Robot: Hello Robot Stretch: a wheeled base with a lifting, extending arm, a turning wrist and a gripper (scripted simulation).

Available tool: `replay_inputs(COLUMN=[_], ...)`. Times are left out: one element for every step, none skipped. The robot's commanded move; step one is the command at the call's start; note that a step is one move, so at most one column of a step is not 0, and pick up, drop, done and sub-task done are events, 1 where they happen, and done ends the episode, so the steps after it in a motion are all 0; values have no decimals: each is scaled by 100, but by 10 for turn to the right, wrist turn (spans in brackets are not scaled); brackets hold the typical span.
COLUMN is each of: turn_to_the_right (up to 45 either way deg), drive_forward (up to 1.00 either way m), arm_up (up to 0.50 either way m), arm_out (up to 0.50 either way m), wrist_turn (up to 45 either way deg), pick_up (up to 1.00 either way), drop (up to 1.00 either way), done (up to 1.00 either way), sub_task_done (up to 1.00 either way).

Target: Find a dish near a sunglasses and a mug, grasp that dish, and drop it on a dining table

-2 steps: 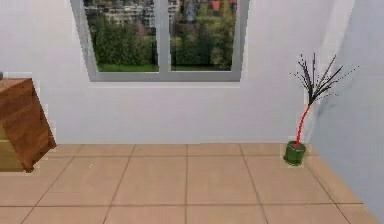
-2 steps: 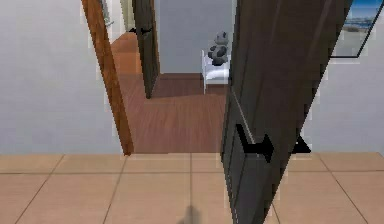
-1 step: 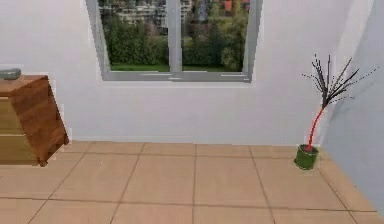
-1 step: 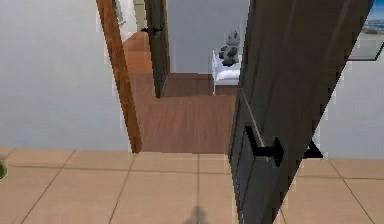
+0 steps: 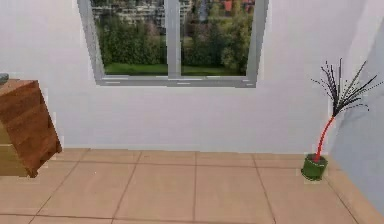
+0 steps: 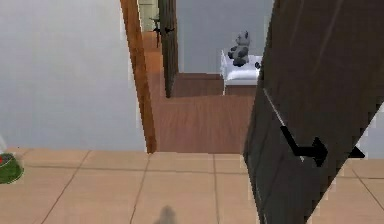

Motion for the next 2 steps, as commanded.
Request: replay_inputs(turn_to_the_right=[-150,0], drive_forward=[0,85], arm_up=[0,0], arm_out=[0,0], wrist_turn=[0,0], pick_up=[0,0], drop=[0,0], done=[0,0], sub_task_done=[0,0])
